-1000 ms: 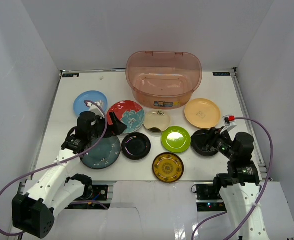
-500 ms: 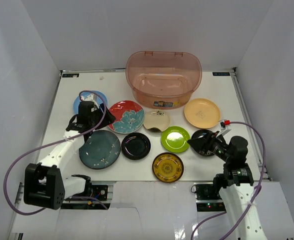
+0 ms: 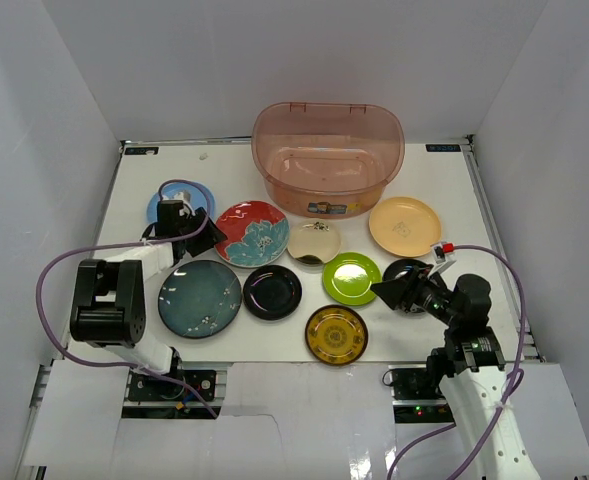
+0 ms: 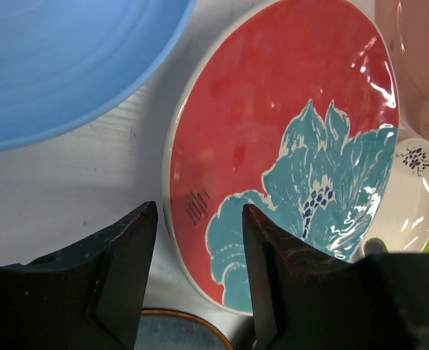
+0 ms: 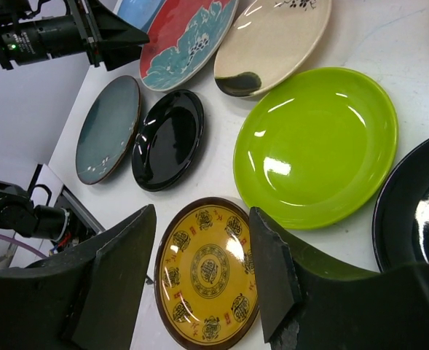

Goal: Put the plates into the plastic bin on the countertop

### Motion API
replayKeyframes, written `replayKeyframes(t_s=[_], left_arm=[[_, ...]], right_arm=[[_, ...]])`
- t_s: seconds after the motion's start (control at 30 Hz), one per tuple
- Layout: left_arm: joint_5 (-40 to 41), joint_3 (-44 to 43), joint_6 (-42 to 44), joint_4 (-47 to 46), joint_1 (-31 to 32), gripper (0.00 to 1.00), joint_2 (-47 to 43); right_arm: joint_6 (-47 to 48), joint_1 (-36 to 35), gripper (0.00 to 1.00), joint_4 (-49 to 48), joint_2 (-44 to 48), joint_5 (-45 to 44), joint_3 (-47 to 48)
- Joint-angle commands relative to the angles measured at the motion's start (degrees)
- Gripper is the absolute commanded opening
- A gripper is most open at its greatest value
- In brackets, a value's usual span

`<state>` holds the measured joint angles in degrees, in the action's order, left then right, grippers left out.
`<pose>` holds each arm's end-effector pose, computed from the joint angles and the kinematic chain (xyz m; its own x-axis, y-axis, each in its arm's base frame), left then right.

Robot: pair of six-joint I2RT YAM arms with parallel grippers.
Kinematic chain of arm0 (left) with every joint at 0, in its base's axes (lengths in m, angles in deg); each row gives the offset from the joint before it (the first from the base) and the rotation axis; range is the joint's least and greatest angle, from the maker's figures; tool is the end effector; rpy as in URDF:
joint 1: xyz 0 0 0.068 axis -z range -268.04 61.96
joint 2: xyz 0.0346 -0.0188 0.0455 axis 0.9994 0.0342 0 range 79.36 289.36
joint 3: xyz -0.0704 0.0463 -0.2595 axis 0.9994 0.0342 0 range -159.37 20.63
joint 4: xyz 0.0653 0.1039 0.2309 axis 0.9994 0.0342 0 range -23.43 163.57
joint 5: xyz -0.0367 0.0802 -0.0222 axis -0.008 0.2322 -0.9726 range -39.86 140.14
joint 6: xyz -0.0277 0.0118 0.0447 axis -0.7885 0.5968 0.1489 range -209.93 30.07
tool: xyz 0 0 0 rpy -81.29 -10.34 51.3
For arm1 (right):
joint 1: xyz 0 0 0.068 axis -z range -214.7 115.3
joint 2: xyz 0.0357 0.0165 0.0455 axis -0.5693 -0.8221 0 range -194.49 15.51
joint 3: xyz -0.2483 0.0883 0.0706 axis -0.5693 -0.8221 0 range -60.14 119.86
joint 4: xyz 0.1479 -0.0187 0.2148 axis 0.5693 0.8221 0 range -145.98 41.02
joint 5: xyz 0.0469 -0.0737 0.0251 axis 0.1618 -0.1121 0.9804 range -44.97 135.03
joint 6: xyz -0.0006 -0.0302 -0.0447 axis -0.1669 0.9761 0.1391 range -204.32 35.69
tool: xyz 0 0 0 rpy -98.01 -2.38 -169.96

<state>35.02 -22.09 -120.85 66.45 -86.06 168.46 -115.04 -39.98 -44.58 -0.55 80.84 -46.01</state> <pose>0.3026 -0.0197 0.1632 -0.7292 -0.4711 -0.4964 -0.1877 0.8352 -0.5170 0.1108 0.0312 0.2144 -0.5250 0.3676 -0.7676 -0.4343 0.6599 0.6131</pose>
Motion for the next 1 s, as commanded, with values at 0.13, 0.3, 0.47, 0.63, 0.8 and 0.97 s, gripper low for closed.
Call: replayKeyframes(t_s=[0.13, 0.3, 0.47, 0.63, 0.8, 0.97], left_arm=[[-3.43, -0.09, -0.02, -8.31, -1.54, 0.57, 2.92], [-5.01, 1.76, -0.98, -11.39, -1.45, 0.54, 4.85], [-6.16, 5.36, -4.67, -15.87, -1.45, 0.44, 6.44], [-4.58, 9.05, -7.05, -18.6, -1.45, 0.2, 6.18], [-3.16, 10.47, -8.45, -17.46, -1.45, 0.0, -0.05], [-4.66, 7.22, -8.02, -11.23, -1.54, 0.0, -7.17]], right_arm=[[0.13, -0.96, 0.6, -3.05, 0.76, 1.19, -0.77], [-1.27, -0.96, 0.6, -4.1, 1.29, 0.58, -1.73], [-4.96, -0.96, 0.59, -8.05, 1.55, 1.28, -3.14], [-6.11, -0.96, 0.58, -8.15, 1.55, 0.66, -2.62], [-7.59, -0.96, 0.57, -9.63, 0.76, 1.97, -2.7], [-11.29, -1.05, 0.59, -15.35, -0.99, 4.97, -3.15]])
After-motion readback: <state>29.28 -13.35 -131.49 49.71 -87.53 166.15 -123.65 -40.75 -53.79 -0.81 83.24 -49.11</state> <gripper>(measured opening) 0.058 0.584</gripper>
